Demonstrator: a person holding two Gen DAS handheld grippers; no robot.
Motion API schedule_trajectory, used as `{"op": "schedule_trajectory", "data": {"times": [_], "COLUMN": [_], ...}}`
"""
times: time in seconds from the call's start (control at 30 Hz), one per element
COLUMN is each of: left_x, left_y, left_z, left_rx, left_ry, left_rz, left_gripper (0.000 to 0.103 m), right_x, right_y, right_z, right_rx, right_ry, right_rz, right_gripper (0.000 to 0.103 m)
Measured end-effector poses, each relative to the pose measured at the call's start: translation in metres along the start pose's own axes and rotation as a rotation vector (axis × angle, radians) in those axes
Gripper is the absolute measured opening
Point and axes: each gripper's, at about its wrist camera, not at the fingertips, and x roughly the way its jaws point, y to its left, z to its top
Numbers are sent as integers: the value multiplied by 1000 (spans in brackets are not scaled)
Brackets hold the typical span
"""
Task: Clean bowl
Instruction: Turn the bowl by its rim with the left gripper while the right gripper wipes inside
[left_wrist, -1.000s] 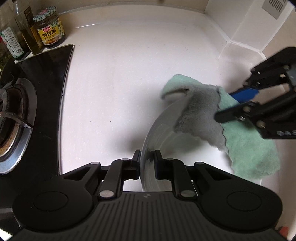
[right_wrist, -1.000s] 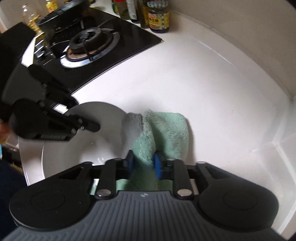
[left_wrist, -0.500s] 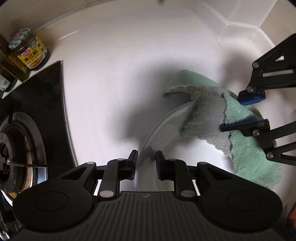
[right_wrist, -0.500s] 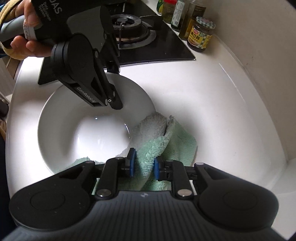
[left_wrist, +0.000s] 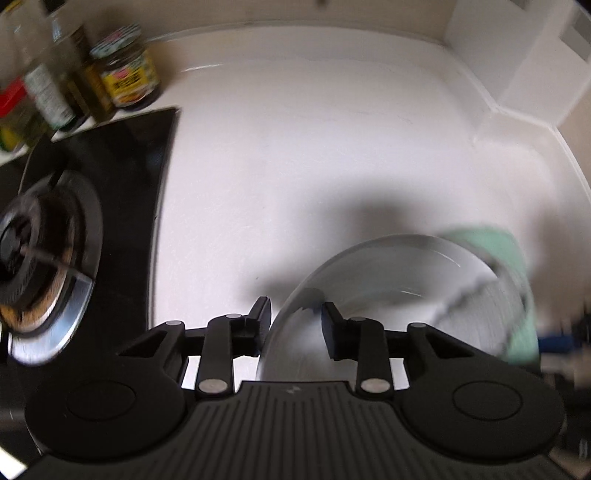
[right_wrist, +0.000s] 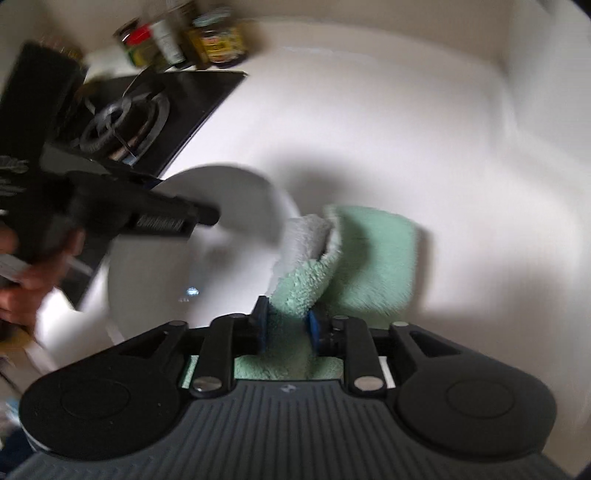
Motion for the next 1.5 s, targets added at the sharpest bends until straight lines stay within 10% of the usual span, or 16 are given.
{"op": "schedule_trajectory", "data": {"times": [0.17, 0.37, 0.53, 0.7, 0.8, 1.0, 1.1, 1.27, 1.5], "left_x": [-7, -13, -1, 11, 8, -3, -11, -18, -14], "left_y": [-6, -6, -23, -30, -13, 1, -5, -22, -37], "left_z": [-18, -8, 24, 41, 34, 6, -10, -22, 22], "left_rx": [116, 375, 525, 509, 295, 27, -61, 159, 339], "left_ry": [35, 86, 150, 211, 146, 26, -8, 38, 150], "left_rz": [30, -68, -134, -179, -215, -166, -88, -22, -164], "left_gripper": [21, 20, 21, 28, 33, 40, 38, 24, 20], "right_x": [8, 21, 26, 27, 22, -2, -3, 7, 21], "right_y": [6, 26, 38, 32, 21, -4, -12, -3, 22], "right_z": [8, 29, 31, 35, 31, -15, -32, -10, 13], "right_rx": [-162, -901, -1207, -1196, -968, -107, 81, -268, -953], "right_ry": [0, 24, 58, 47, 18, -30, -52, 5, 128], "right_rz": [-72, -122, -73, -29, -53, -47, -4, -70, -44], "right_gripper": [18, 18, 19, 19, 16, 20, 20, 19, 20]}}
